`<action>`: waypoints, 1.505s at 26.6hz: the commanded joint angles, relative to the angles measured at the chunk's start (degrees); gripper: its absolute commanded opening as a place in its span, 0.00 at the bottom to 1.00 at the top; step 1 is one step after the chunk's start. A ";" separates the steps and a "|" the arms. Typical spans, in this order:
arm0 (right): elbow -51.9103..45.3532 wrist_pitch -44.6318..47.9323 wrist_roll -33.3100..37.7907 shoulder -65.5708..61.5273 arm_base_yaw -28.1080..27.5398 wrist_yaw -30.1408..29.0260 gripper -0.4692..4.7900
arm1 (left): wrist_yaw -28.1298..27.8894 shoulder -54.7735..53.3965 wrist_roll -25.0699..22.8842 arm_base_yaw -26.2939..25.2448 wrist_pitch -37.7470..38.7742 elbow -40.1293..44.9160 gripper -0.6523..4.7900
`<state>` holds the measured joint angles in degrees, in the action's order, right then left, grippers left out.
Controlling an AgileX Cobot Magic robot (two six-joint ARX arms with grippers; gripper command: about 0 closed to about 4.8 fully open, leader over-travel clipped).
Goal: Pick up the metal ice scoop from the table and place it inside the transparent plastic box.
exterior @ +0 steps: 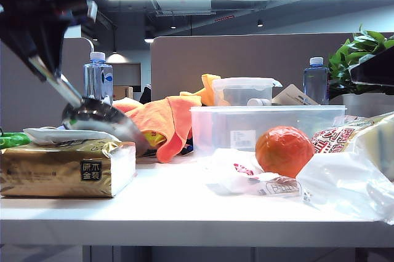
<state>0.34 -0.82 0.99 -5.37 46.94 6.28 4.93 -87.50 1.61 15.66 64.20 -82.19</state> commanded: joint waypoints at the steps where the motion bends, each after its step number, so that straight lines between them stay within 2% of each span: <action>1: 0.11 0.90 0.04 -0.04 0.02 0.07 0.09 | 0.28 3.26 -1.18 1.11 -0.22 -0.57 0.11; 7: 0.11 0.90 0.04 -0.04 0.02 0.07 0.09 | 0.72 8.04 -1.25 1.25 -3.04 -0.59 0.11; 10: 0.11 0.90 0.04 -0.04 0.02 0.07 0.09 | 6.27 8.52 -2.03 1.25 -4.55 -0.94 0.11; 15: 0.11 0.92 0.04 -0.04 -0.02 0.07 0.09 | 8.74 9.33 -1.62 2.01 -9.70 -1.25 0.11; 18: 0.11 0.90 0.04 -0.02 -0.04 0.07 0.09 | 13.94 9.44 -1.03 2.01 -14.21 -1.29 0.11; 25: 0.11 0.90 0.04 -0.02 -0.04 0.07 0.09 | 12.76 9.44 -2.08 1.99 -16.44 -6.27 0.11; 27: 0.11 0.87 0.04 -0.02 -0.04 0.07 0.09 | 14.58 9.44 -2.29 1.99 -18.03 -7.30 0.11; 31: 0.11 0.87 0.04 -0.02 -0.04 0.07 0.09 | 20.61 7.30 0.63 2.80 -24.81 -7.19 0.11; 35: 0.11 0.90 0.04 -0.02 -0.28 0.07 0.09 | 20.85 1.60 2.16 8.41 -33.66 -7.19 0.11; 38: 0.11 0.90 0.04 -0.02 -0.33 0.04 0.09 | 20.35 -4.74 4.92 12.90 -44.09 -7.21 0.11; 40: 0.11 0.90 0.04 0.00 -1.03 0.07 0.09 | 20.68 -8.96 7.34 13.38 -50.86 -7.21 0.11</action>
<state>0.34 -0.84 0.99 -5.37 46.41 6.28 25.19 -95.46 6.87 29.34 19.09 -89.14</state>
